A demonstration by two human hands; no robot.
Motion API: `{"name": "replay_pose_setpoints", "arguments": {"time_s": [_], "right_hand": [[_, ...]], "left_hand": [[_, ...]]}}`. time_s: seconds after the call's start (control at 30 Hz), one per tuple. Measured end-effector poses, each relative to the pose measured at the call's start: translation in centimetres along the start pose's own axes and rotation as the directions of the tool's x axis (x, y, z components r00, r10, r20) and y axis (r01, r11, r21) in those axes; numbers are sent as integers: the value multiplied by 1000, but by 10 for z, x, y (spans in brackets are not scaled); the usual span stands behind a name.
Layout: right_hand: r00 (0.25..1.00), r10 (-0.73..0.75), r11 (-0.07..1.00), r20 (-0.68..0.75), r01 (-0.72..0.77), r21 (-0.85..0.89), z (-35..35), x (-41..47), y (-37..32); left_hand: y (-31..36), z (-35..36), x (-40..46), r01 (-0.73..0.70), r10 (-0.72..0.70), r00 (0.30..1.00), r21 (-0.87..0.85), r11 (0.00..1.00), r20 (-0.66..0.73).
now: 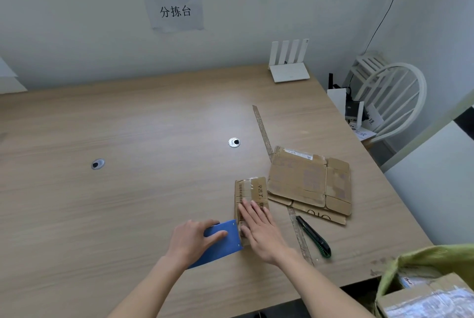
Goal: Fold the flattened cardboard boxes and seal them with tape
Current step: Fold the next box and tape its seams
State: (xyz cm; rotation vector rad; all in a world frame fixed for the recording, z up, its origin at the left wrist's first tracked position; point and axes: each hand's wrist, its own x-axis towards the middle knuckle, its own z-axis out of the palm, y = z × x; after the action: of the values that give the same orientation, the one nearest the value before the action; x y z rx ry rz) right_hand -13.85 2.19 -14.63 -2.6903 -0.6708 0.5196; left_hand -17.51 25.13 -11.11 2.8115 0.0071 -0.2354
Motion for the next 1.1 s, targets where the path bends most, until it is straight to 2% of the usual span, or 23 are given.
{"name": "replay_pose_setpoints", "arguments": {"time_s": [0.2,0.4,0.7,0.87,0.97,1.1], "right_hand": [[1000,19,998,13,-19,-56,5,-5,5],[999,34,999,5,-34,-25,3,-5,1],[996,85,996,-19,-85,-36,9,-4,-7],[996,92,994,-21,-93,-54,8,-1,-13],[997,78,995,-1,-78,-67,4,-4,-12],[997,77,997,-10,-77,-9,2,-4,-9]], "left_hand": [[-20,-19,4,-76,70,994,85,993,79],[-13,-16,10,-93,90,996,164,982,31],[18,3,10,13,-36,998,410,912,48],[35,-12,21,-44,-15,994,509,859,112],[34,-15,19,-59,-12,990,506,860,137],[13,6,4,-23,-8,998,423,906,70]]}}
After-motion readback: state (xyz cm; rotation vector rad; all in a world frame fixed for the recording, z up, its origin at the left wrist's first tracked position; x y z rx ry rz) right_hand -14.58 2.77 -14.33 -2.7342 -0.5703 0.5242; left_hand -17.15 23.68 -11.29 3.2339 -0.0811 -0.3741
